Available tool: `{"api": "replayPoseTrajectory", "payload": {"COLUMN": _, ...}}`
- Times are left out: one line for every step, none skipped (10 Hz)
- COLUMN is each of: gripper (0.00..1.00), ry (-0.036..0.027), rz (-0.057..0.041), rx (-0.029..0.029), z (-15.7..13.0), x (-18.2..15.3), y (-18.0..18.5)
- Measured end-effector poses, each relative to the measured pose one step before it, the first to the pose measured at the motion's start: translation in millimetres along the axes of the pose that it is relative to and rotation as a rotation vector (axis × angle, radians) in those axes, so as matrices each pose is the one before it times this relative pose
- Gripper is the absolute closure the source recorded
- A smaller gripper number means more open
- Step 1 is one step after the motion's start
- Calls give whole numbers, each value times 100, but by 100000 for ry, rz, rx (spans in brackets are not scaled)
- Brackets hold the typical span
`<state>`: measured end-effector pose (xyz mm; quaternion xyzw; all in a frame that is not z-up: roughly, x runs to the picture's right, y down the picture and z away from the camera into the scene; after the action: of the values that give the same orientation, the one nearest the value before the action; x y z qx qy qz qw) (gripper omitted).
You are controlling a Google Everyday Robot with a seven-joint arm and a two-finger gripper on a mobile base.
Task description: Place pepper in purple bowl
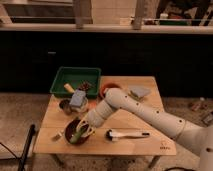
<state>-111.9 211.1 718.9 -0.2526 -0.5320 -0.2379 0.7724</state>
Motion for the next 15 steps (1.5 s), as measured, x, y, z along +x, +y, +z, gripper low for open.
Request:
{"api": "replayPoseTrajectory", "payload": {"gripper": 100, "ry": -65, "rz": -55, "rx": -33, "z": 88, "x": 195, "y": -273}}
{"api": "replayPoseTrajectory", "payload": {"gripper": 100, "ry": -276, "rz": -107, "rx": 140, "z": 107, "x": 182, "y": -331}}
{"api": "replayPoseTrajectory", "payload": {"gripper": 100, "ry": -267, "rz": 0, "rx": -2, "z": 129, "x": 197, "y": -235}}
{"api": "replayPoseTrajectory", "payload": {"gripper": 100, "ry": -133, "rz": 195, "rx": 34, "z": 49, "x": 272, "y": -231}}
{"api": "replayPoseTrajectory", "payload": {"gripper": 100, "ry": -171, "rz": 166, "rx": 100, "z": 34, "x": 204, "y": -184}}
{"api": "replayPoseTrajectory", "payload": {"gripper": 100, "ry": -155, "rz": 293, "rx": 200, "z": 52, "x": 248, "y": -157}}
{"api": "replayPoseTrajectory", "payload": {"gripper": 100, "ry": 36, "rz": 319, "rx": 480, "z": -9, "x": 230, "y": -165}}
{"api": "replayPoseTrajectory", "payload": {"gripper": 100, "ry": 146, "rz": 358, "rx": 795, "z": -10, "x": 248, "y": -179}}
{"api": "replayPoseTrajectory", "payload": {"gripper": 96, "ry": 355, "rz": 412, "rx": 827, "z": -25, "x": 210, "y": -108}}
{"api": "replayPoseTrajectory", "payload": {"gripper": 88, "ry": 678, "rz": 1074, "rx": 1006, "z": -98, "x": 232, "y": -46}}
{"api": "replayPoseTrajectory", "payload": {"gripper": 78, "ry": 577, "rz": 1017, "rx": 1137, "z": -113, "x": 228, "y": -43}}
{"api": "replayPoseTrajectory", "payload": {"gripper": 68, "ry": 197, "rz": 714, "rx": 856, "z": -83, "x": 184, "y": -9}}
{"api": "replayPoseTrajectory", "payload": {"gripper": 57, "ry": -11, "rz": 541, "rx": 750, "z": -45, "x": 150, "y": -61}}
{"api": "replayPoseTrajectory", "payload": {"gripper": 47, "ry": -172, "rz": 225, "rx": 311, "z": 49, "x": 54, "y": -42}}
{"api": "replayPoseTrajectory", "payload": {"gripper": 37, "ry": -298, "rz": 166, "rx": 179, "z": 92, "x": 10, "y": -62}}
